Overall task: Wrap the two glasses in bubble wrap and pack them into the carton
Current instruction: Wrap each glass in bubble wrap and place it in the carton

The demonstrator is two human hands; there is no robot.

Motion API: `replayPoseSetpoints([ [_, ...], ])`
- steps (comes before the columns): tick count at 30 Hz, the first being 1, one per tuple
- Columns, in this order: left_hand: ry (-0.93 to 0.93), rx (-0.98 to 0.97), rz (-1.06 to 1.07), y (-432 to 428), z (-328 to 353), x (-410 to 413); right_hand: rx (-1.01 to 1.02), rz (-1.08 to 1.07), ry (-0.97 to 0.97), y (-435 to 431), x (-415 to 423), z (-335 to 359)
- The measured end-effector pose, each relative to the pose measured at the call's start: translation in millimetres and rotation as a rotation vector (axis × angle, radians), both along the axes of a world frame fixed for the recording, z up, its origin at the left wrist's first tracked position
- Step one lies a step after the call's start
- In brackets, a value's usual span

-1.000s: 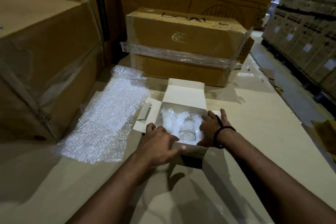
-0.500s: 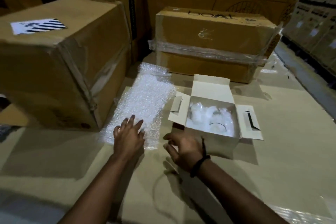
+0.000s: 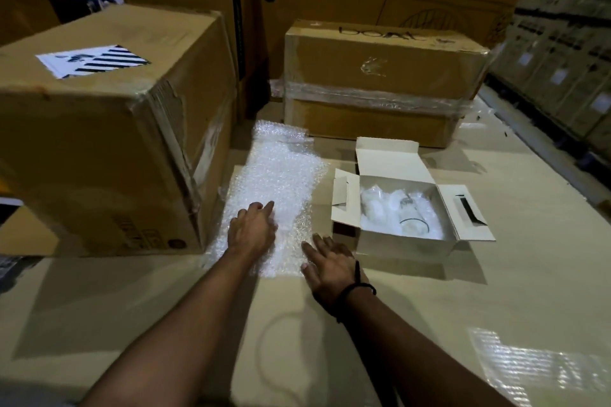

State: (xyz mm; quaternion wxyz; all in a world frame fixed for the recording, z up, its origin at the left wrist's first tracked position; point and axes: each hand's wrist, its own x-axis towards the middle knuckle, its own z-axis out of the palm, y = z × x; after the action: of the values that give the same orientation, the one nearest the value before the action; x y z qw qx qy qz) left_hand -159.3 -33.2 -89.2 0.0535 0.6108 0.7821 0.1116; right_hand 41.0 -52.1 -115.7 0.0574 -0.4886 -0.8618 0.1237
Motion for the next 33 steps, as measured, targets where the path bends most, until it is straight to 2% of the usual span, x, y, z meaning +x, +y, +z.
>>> replayPoseSetpoints([
  [5,-0.011,0.081,0.03,25.9,5.4,-9.9,0.043,-0.002,-0.01,2.8,-2.1,-1.4],
  [10,-0.093,0.48,0.019,22.9,9.5,-11.4,0.171,-0.028,0.01,6.1,-2.0,-9.5],
  [13,-0.12,0.611,-0.04,-1.2,12.1,-1.4,0.153,0.001,-0.016,6.6,-0.7,-7.4],
  [16,-0.119,0.644,-0.095,-35.6,9.6,13.1,0.052,0.036,-0.027,8.6,-2.2,-2.4],
  [18,-0.137,0.621,-0.143,-58.8,3.7,24.1,-0.044,-0.018,0.151,9.0,0.0,6.1],
  [22,-0.149,0.579,-0.288,-93.1,-9.4,47.2,-0.102,-0.3,0.734,-6.6,9.4,25.8],
  [24,-0.161,0.564,-0.372,-101.9,-8.9,59.8,-0.278,-0.457,0.89,-12.5,8.1,38.6],
  [25,-0.183,0.558,-0.41,-105.1,-6.2,65.4,-0.369,-0.467,0.896,-12.6,8.5,43.2],
  [28,-0.299,0.558,-0.458,-110.1,9.6,75.4,-0.58,-0.392,0.734,-9.5,26.2,57.3],
  [31,-0.4,0.567,-0.458,-110.0,23.7,78.6,-0.693,-0.314,0.586,-5.7,67.3,77.7],
  [33,-0.394,0.559,-0.466,-105.3,27.4,82.4,-0.756,-0.26,0.451,-1.3,97.6,92.1],
])
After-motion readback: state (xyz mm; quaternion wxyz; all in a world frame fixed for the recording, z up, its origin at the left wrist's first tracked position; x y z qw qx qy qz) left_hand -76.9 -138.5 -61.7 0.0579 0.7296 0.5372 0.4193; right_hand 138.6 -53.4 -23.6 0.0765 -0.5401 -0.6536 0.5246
